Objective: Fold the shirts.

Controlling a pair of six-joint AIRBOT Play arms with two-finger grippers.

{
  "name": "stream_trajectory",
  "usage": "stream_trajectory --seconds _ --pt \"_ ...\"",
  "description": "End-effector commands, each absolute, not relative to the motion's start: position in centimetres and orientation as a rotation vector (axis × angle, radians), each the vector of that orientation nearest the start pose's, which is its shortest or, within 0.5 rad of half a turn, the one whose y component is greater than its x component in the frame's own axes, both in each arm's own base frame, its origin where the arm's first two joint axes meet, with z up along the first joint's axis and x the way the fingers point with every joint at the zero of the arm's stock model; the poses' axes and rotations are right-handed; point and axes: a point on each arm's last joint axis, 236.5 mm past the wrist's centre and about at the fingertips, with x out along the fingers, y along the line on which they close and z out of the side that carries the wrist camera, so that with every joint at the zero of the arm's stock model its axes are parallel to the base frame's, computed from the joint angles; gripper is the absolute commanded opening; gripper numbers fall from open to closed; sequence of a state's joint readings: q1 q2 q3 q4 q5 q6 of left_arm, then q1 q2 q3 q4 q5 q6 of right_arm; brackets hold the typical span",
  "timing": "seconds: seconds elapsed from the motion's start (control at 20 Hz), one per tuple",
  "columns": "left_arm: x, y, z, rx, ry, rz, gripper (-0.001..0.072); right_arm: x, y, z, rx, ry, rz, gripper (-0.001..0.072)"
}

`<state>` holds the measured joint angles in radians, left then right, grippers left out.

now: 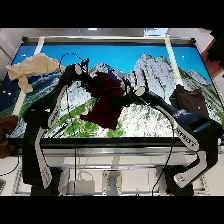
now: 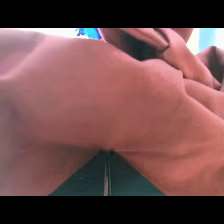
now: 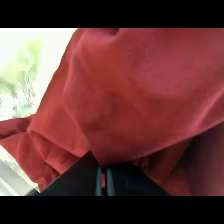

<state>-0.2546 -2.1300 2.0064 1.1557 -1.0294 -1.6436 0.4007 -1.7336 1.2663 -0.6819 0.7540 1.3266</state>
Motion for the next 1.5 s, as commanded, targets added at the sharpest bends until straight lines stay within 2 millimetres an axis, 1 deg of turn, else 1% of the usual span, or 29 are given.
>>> stream_trajectory --seconds 0.0,0.1,0.2,0.25,0.35,0.45,0.55,0.7,0.75,0.8,0.85,0.9,0.95,1.0,1.05,1.1,1.15,1.2,1.25,1.3,1.35,1.4,1.45 --pt "58.3 -22.9 -4.3 -0.323 1.121 -0.387 0.0013 44.1 29.1 -5.3 0.522 1.165 0.577 0.0028" --pt "59.7 -21.6 0.4 -0.335 1.015 -0.379 0.0013 45.2 26.0 -2.6 0.507 1.119 0.561 0.0027" --pt "60.2 -19.2 6.3 -0.348 0.912 -0.368 0.0013 46.0 22.5 1.7 0.495 1.042 0.545 0.0026" --pt "59.9 -18.0 9.6 -0.339 0.865 -0.370 0.0012 46.1 21.2 4.1 0.488 0.999 0.542 0.0026" --pt "58.0 -16.4 15.9 -0.298 0.784 -0.390 0.0012 45.4 19.1 9.4 0.472 0.907 0.551 0.0026" --pt "54.5 -15.7 21.9 -0.226 0.721 -0.432 0.0013 43.4 17.8 14.4 0.423 0.820 0.570 0.0026" --pt "49.7 -15.5 27.5 -0.139 0.666 -0.485 0.0012 40.6 16.9 19.0 0.334 0.734 0.584 0.0026" --pt "41.7 -14.9 34.9 -0.015 0.553 -0.542 0.0012 35.8 15.3 26.0 0.181 0.621 0.587 0.0025" --pt "39.4 -14.4 36.7 0.013 0.524 -0.541 0.0012 34.6 14.2 28.8 0.131 0.564 0.552 0.0025" --pt "37.3 -13.7 38.0 0.038 0.504 -0.524 0.0012 33.6 13.1 31.6 0.098 0.501 0.513 0.0025" --pt "35.5 -13.0 38.8 0.059 0.492 -0.506 0.0012 32.9 12.5 33.9 0.070 0.445 0.491 0.0025" --pt "34.4 -12.1 39.1 0.078 0.491 -0.478 0.0012 32.5 12.4 35.7 0.059 0.404 0.490 0.0024" --pt "34.0 -11.4 38.4 0.093 0.514 -0.451 0.0012 32.4 12.4 36.8 0.059 0.376 0.494 0.0024" --pt "34.2 -10.5 36.7 0.109 0.572 -0.420 0.0012 32.9 12.6 36.5 0.067 0.383 0.499 0.0024" --pt "34.9 -9.5 34.3 0.126 0.641 -0.378 0.0012 33.6 12.8 35.2 0.069 0.431 0.505 0.0024" --pt "36.0 -8.4 31.2 0.141 0.721 -0.332 0.0012 34.7 13.5 32.9 0.084 0.507 0.526 0.0024" --pt "37.2 -7.5 27.8 0.147 0.800 -0.286 0.0012 35.7 14.3 30.2 0.108 0.592 0.556 0.0024" --pt "38.4 -6.8 23.8 0.153 0.883 -0.251 0.0012 36.8 15.2 27.1 0.141 0.688 0.587 0.0024" --pt "39.2 -6.6 19.8 0.158 0.962 -0.243 0.0012 37.8 16.3 23.4 0.192 0.796 0.619 0.0026" --pt "39.9 -6.7 15.3 0.158 1.047 -0.243 0.0012 38.7 17.3 19.7 0.241 0.896 0.641 0.0027" --pt "40.5 -6.8 11.0 0.152 1.122 -0.241 0.0013 39.6 17.9 16.0 0.271 0.981 0.640 0.0029" --pt "40.9 -6.8 7.3 0.124 1.187 -0.224 0.0013 40.3 18.5 12.2 0.289 1.062 0.631 0.0066" --pt "41.1 -7.0 4.0 0.082 1.251 -0.200 0.0013 40.7 18.9 8.9 0.305 1.132 0.621 0.0191"
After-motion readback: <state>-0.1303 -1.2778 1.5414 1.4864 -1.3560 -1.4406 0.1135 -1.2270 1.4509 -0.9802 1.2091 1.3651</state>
